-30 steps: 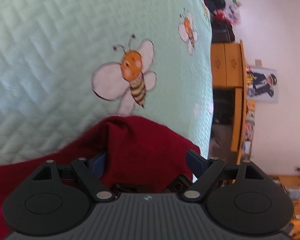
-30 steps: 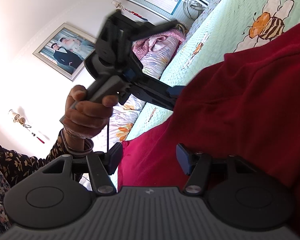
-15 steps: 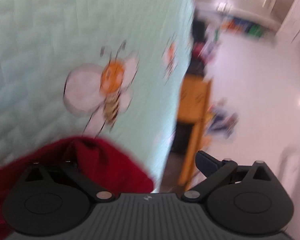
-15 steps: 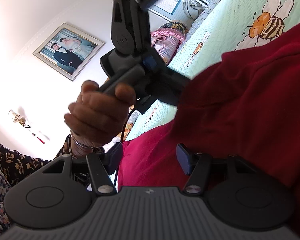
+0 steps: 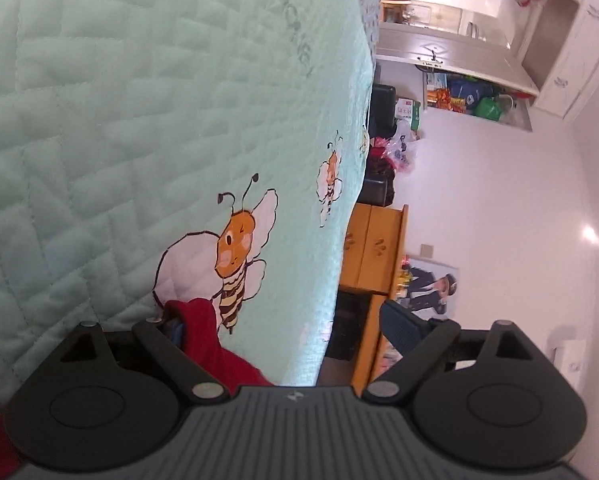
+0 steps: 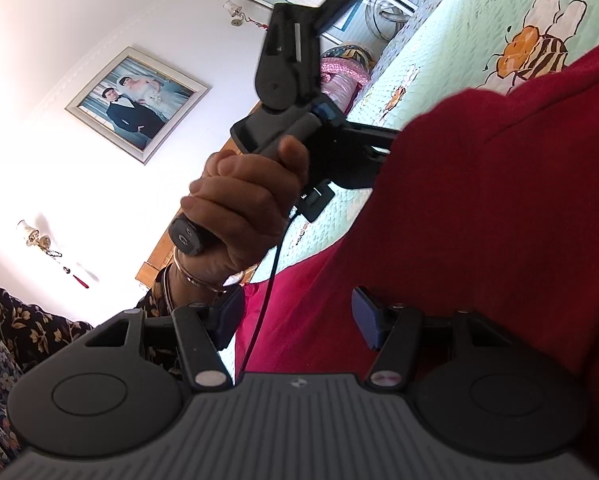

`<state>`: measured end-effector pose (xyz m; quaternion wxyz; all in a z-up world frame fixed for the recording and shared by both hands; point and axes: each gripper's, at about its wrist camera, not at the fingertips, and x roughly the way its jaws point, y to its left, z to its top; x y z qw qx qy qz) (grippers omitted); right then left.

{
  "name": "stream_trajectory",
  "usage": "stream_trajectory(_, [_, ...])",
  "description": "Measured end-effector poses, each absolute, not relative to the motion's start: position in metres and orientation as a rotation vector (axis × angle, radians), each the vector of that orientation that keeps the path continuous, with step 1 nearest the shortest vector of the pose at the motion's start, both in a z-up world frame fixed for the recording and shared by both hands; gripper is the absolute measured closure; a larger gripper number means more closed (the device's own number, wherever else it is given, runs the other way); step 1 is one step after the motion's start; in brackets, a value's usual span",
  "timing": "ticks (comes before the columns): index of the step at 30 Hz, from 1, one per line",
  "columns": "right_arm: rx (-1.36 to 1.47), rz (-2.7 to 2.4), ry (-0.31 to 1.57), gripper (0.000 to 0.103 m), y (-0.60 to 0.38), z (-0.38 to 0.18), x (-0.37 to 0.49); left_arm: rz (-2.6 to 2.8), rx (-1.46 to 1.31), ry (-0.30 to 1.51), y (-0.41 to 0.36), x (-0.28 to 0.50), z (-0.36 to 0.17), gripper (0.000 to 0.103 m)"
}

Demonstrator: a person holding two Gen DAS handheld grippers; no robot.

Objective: Fold clothes

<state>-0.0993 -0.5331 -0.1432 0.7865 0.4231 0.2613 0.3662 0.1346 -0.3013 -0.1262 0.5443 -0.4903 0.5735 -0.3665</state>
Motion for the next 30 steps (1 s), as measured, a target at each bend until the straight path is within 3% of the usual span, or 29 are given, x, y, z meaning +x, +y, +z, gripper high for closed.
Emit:
stream_trajectory(11, [0.909,0.786,0.562,0.042,-0.533,-0.142,-0.098,-0.917,-1.085,1.516,-0.293,0.170,-0.131,0.011])
stream_trajectory(19, [0.916,0.787,0.560,0.042,-0.531,-0.139,-0.098,-0.960,-0.964,1.558,-0.286,0.184,-0.132,0.026])
stream_trajectory(23, [0.917,0.786,0.560,0.042,-0.530,-0.138,-0.098,-0.964,-0.806,1.529,-0.290,0.191,-0.117,0.026])
stream_trajectory(30, [0.926,0.786,0.560,0.042,-0.529,-0.140,-0.098,-0.901,-0.849,1.398,-0.263,0.174,-0.094,0.018])
